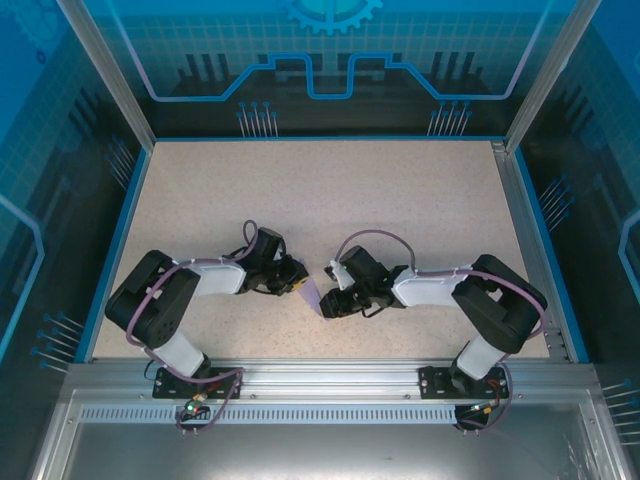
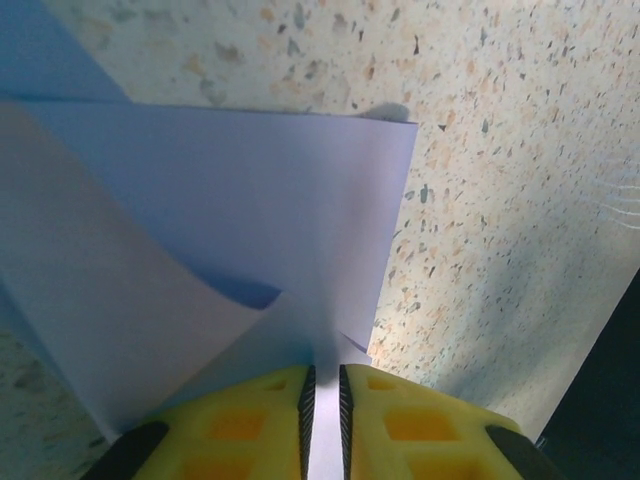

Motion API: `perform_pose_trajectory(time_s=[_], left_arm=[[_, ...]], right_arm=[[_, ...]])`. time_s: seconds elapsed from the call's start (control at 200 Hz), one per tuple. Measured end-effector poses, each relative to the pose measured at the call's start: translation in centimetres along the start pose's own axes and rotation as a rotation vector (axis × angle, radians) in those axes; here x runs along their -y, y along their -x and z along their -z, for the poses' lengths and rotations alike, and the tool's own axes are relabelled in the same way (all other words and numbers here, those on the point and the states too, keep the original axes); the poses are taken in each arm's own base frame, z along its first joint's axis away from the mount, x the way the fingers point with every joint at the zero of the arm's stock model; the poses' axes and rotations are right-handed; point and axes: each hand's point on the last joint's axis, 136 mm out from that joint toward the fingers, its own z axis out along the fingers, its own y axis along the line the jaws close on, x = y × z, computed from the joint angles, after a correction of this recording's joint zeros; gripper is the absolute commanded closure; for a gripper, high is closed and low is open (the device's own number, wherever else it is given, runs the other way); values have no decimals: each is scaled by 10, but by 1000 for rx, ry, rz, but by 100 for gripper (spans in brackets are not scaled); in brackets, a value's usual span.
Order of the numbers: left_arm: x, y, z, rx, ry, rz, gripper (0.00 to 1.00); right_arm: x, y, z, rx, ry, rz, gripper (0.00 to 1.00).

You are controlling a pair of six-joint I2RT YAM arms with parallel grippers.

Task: Fold a paper plane with a square sheet of paper (pick it up from the middle)
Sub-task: Perform the fifth fold on the wing at the bottom-center of the table.

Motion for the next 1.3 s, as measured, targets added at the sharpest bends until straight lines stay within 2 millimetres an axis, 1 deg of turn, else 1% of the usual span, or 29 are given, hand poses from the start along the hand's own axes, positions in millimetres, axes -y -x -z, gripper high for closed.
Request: perform_pose_trajectory(time_s=[0.175, 0.205, 0.255, 0.325, 0.405, 0.485, 0.62, 0.955, 1.15, 1.3], left_arm=[[10, 3, -7, -3, -54, 8, 82], [11, 3, -8, -3, -62, 12, 82], [14, 3, -10, -2, -72, 13, 82], [18, 1, -13, -5, -84, 6, 83], [23, -5, -18, -15, -95, 0, 83], [25, -9, -20, -19, -97, -8, 83], [25, -10, -20, -16, -95, -8, 82], [25, -10, -20, -17, -95, -10, 82], [25, -10, -20, -17, -94, -17, 82], [25, -10, -20, -17, -93, -17, 82]], right_arm=[[7, -1, 4, 14, -37, -11, 71], [7, -1, 6, 19, -41, -11, 68], [7, -1, 9, 30, -44, -12, 68], [9, 0, 15, 47, -45, -17, 67], [13, 2, 24, 73, -50, -31, 63], [16, 4, 34, 96, -52, -42, 61], [14, 7, 43, 125, -44, -39, 61], [7, 12, 42, 141, 4, -89, 61], [8, 11, 37, 134, 13, -126, 63], [11, 6, 34, 129, 24, -154, 64]])
